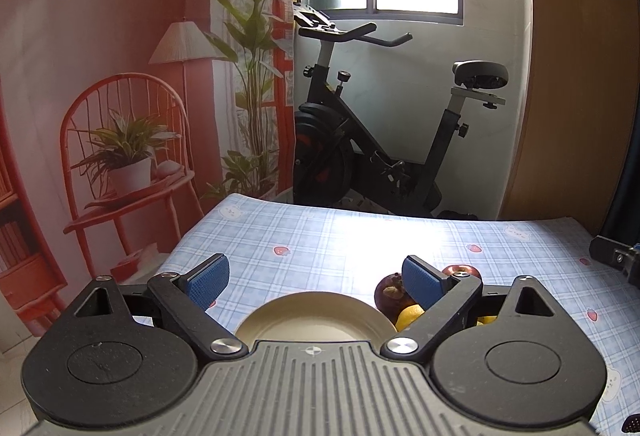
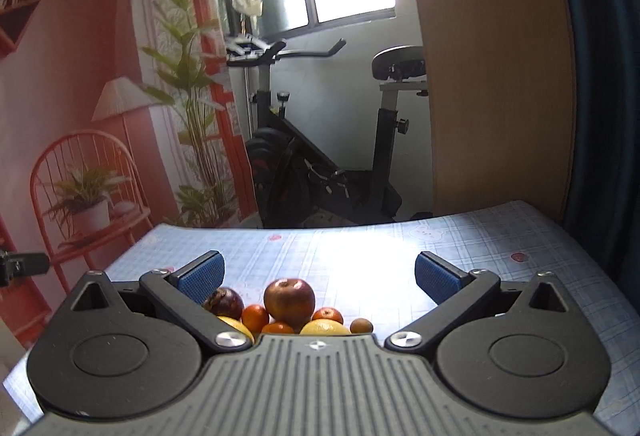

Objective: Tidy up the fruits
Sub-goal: 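Lower the left gripper onto the large yellow lemon and close it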

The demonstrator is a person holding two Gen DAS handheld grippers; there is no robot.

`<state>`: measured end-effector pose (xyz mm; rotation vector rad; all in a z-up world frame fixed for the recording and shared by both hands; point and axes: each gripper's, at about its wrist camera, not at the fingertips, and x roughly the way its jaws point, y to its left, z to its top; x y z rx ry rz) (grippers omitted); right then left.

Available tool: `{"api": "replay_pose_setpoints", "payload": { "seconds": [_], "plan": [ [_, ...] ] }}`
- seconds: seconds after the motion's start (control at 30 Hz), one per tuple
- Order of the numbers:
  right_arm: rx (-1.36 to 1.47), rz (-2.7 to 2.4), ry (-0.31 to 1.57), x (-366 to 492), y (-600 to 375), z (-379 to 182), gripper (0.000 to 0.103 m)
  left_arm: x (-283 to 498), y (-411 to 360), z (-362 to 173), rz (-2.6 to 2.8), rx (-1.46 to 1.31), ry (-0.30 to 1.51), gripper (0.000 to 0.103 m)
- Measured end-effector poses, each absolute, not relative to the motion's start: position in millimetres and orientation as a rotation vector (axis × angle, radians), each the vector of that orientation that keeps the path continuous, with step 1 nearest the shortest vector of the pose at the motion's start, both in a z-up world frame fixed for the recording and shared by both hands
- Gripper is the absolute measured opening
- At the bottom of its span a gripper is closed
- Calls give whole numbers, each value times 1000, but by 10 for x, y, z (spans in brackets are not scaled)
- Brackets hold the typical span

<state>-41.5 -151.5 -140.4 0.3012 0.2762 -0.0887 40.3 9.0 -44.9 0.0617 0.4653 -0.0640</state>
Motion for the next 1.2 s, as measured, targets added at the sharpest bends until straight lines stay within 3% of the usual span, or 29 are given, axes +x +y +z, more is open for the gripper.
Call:
{"api": "replay_pose_setpoints", "payload": {
  "seconds": [0.2, 0.57, 0.83, 1.07, 1.2],
  "plan": [
    [286, -166, 261, -340, -1722, -1651, 103, 546, 47, -605, -143, 30, 425, 94],
    [298, -167, 467, -104, -2040, -2020, 103, 984, -242, -816, -270, 49, 544, 88],
    [256, -108, 497, -19, -2056, -2154, 102, 1183, -451, -948, -307, 100, 549, 87],
    [228, -48, 491, 214, -2041, -2266, 97, 1368, -560, -1019, -312, 148, 569, 67],
    [210, 13, 510, 320, -1993, -2304, 96, 1485, -591, -1091, -337, 156, 606, 66]
  ]
}}
